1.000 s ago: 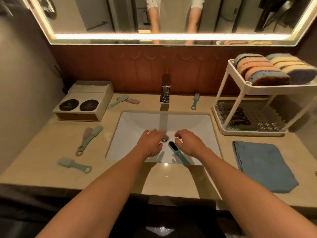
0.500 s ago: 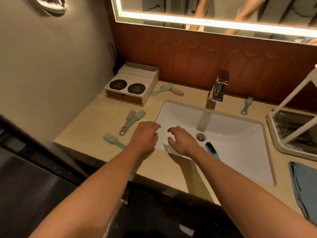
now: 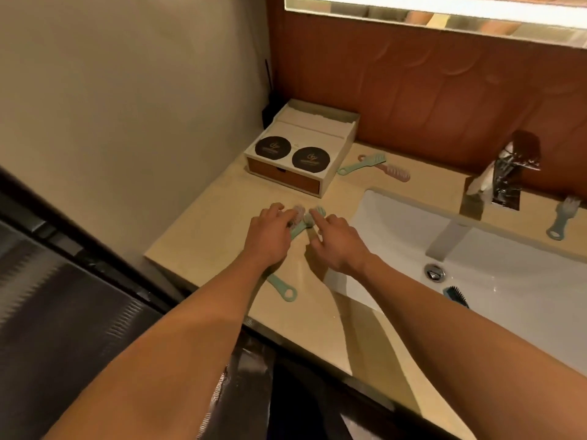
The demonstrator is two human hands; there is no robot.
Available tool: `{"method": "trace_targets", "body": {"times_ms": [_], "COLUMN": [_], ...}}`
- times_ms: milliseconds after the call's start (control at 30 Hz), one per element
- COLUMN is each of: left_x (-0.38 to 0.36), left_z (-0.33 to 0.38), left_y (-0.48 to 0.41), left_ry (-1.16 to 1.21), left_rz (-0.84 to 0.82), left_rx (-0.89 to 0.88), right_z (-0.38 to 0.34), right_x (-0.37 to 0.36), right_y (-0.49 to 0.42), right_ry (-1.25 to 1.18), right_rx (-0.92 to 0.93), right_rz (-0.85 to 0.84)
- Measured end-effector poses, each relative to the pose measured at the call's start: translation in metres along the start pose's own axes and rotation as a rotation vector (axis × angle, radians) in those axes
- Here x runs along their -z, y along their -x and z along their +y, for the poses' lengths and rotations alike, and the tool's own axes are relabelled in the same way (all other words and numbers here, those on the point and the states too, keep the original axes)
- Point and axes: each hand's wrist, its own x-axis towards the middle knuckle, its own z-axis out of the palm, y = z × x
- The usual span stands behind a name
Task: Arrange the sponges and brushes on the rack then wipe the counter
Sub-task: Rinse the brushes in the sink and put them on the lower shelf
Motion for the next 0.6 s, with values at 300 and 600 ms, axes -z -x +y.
{"method": "trace_targets", "body": {"times_ms": [300, 600], "left_x": [-0.006, -0.008], "left_z": [-0.006, 0.011], "left_y": [-0.046, -0.057], "left_ry": [0.048, 0.051], "left_rz": [-0.128, -0.229], "left_rx": [-0.103, -0.156], "right_z": [-0.003, -0.005], "right_x": [-0.003, -0.008], "right_y": [-0.044, -0.04], "right_ry": [0.008, -0.007], "right_rx": [-0.116, -0.369], "right_rz": [0.001, 0.125]}}
